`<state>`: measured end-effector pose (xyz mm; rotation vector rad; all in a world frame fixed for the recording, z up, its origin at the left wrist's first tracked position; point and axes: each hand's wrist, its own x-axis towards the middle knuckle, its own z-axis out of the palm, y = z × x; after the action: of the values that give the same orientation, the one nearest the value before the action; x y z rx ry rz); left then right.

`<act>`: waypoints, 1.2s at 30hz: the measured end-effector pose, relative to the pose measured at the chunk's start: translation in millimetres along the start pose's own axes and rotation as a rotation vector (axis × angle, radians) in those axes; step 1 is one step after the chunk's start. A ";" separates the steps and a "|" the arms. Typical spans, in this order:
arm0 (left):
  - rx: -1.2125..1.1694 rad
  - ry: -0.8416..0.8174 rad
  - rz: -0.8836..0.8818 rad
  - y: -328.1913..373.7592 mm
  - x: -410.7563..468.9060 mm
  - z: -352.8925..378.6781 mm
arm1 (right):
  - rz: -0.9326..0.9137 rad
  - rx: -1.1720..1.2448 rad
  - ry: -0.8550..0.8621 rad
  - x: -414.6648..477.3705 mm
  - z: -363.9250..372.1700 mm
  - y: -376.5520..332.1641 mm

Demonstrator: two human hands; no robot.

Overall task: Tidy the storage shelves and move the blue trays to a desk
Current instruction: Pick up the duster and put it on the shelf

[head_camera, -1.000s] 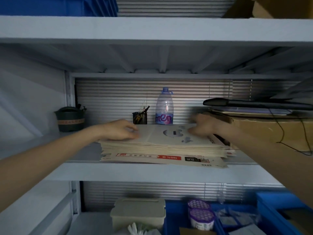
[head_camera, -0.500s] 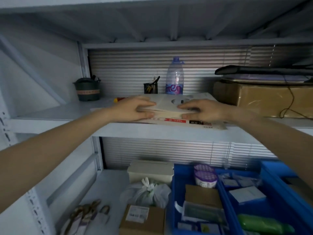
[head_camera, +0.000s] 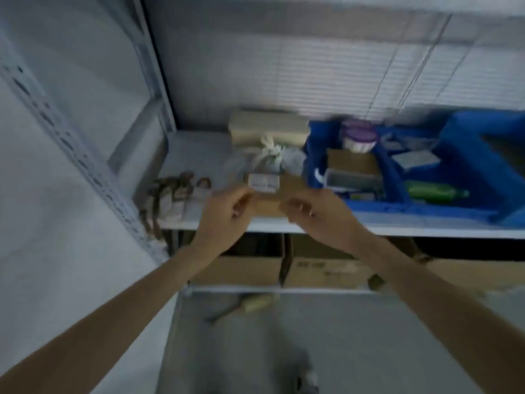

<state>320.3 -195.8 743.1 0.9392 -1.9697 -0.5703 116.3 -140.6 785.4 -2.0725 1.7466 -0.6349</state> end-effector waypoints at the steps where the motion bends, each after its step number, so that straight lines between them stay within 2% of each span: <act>1: -0.028 -0.049 -0.160 -34.4 -42.2 18.1 | 0.154 0.038 -0.192 -10.5 49.7 21.8; 3: -0.039 -0.185 -0.448 -102.1 -123.7 55.8 | 0.383 0.171 -0.441 -32.2 148.8 70.2; 6: -0.006 -0.387 -0.811 -204.3 -230.6 122.0 | 0.744 0.317 -0.585 -62.9 291.7 145.0; 9: 0.114 -0.623 -0.953 -315.6 -313.2 206.0 | 1.012 0.424 -0.666 -89.5 433.7 230.4; 13: 0.258 -0.764 -0.913 -467.9 -389.7 335.1 | 1.166 0.518 -0.588 -104.8 606.7 354.1; 15: 0.368 -0.777 -0.816 -537.1 -413.1 403.8 | 1.146 0.569 -0.562 -108.8 681.9 415.8; 20: 0.637 -0.767 -0.438 -656.1 -443.2 545.9 | 1.082 0.524 -0.204 -125.6 818.6 537.2; 23: 0.769 -0.772 -0.276 -687.0 -442.5 593.3 | 1.080 0.522 -0.079 -133.5 855.9 577.4; 26: 0.775 -0.755 -0.341 -693.5 -445.7 607.7 | 1.072 0.518 0.020 -133.8 870.0 594.3; 29: 0.712 -0.870 -0.383 -670.7 -461.5 600.6 | 1.089 0.509 0.013 -145.3 867.0 581.4; 31: 0.561 -0.973 -0.555 -643.9 -468.3 584.4 | 1.132 0.508 -0.066 -168.0 858.4 565.0; 33: 0.314 -0.952 -0.835 -606.9 -466.5 556.3 | 1.193 0.591 -0.137 -194.7 832.1 539.7; 34: 0.147 -0.870 -0.986 -583.7 -460.8 539.6 | 1.207 0.649 -0.157 -205.0 812.6 523.4; 36: -0.152 -0.605 -1.201 -531.8 -443.0 503.6 | 1.160 0.743 -0.217 -215.5 762.9 480.9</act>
<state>259.4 -152.7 -109.6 1.9875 -1.5891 -1.7978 108.8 -24.7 -134.5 -0.4539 1.8081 -0.5050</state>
